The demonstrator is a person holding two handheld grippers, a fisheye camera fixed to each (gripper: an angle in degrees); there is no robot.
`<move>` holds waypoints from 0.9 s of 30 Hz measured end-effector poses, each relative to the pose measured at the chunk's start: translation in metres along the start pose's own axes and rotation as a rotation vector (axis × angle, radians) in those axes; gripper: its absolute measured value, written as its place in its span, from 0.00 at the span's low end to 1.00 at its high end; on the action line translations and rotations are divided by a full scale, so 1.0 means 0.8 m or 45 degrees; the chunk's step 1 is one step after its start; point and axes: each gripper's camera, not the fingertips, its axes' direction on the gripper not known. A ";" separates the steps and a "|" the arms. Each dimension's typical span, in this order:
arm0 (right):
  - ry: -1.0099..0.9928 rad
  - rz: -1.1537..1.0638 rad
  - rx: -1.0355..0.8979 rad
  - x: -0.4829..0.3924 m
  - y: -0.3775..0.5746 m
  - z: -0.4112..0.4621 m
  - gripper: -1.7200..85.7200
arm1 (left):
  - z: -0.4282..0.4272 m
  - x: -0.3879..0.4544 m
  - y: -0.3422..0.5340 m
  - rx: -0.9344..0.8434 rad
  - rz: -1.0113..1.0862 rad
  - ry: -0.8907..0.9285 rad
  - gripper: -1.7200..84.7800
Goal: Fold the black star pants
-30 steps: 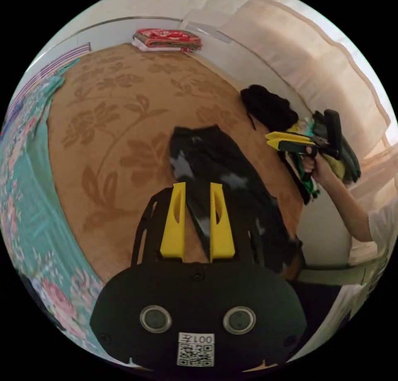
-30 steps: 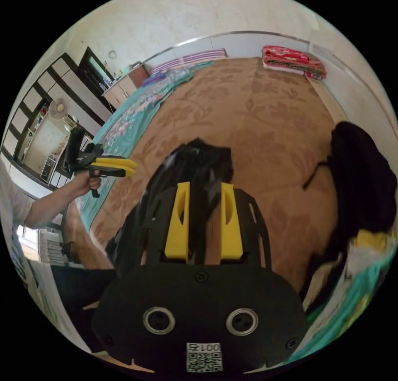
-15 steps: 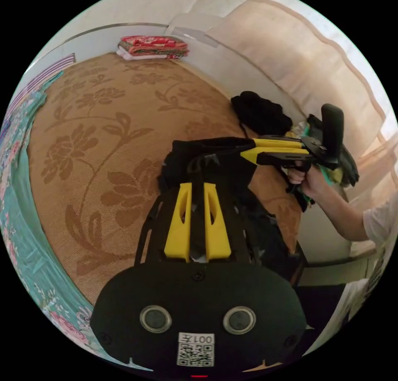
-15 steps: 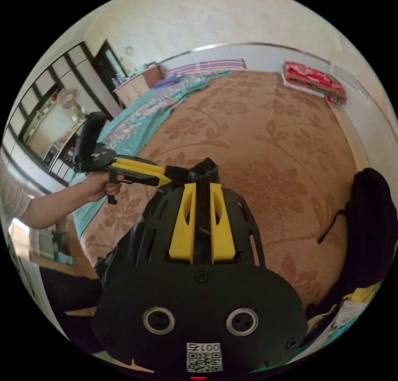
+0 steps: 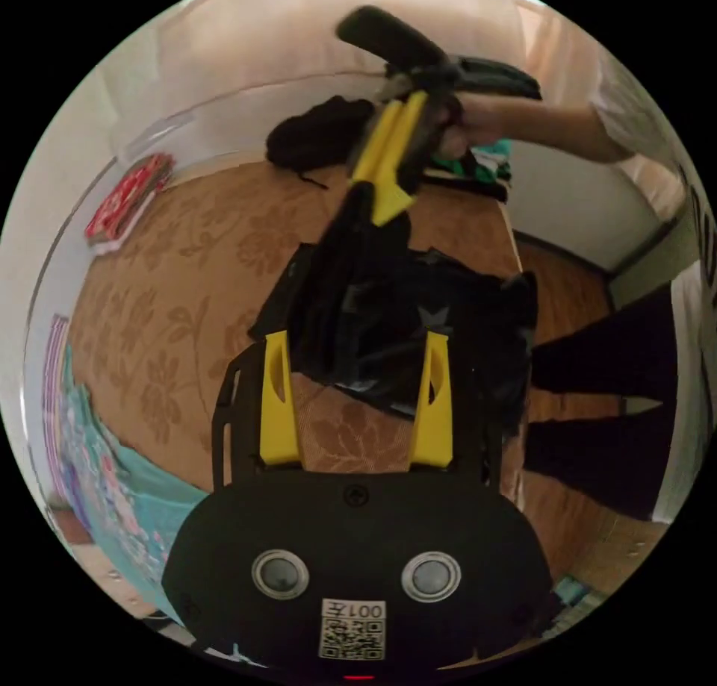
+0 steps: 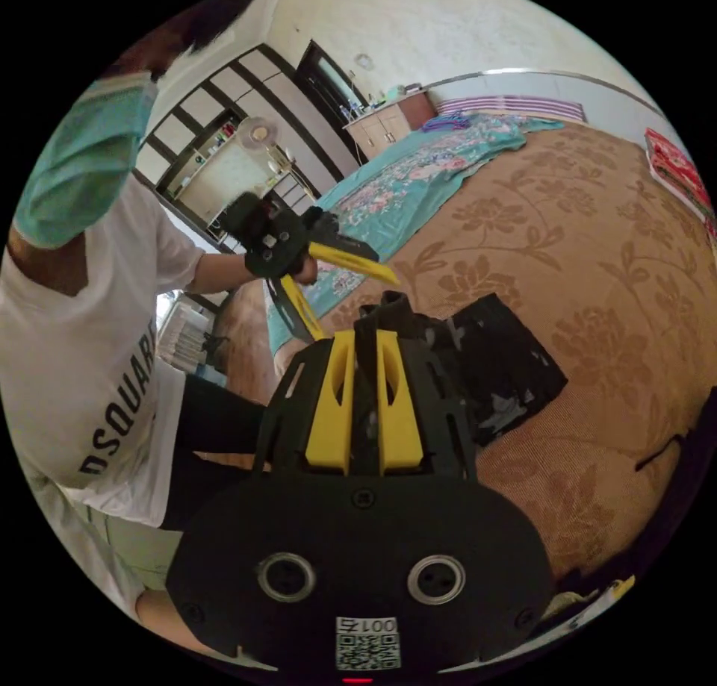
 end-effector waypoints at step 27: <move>0.370 -0.012 -0.336 -0.145 -0.055 0.148 0.32 | -0.260 0.016 0.102 -0.028 0.158 0.200 0.11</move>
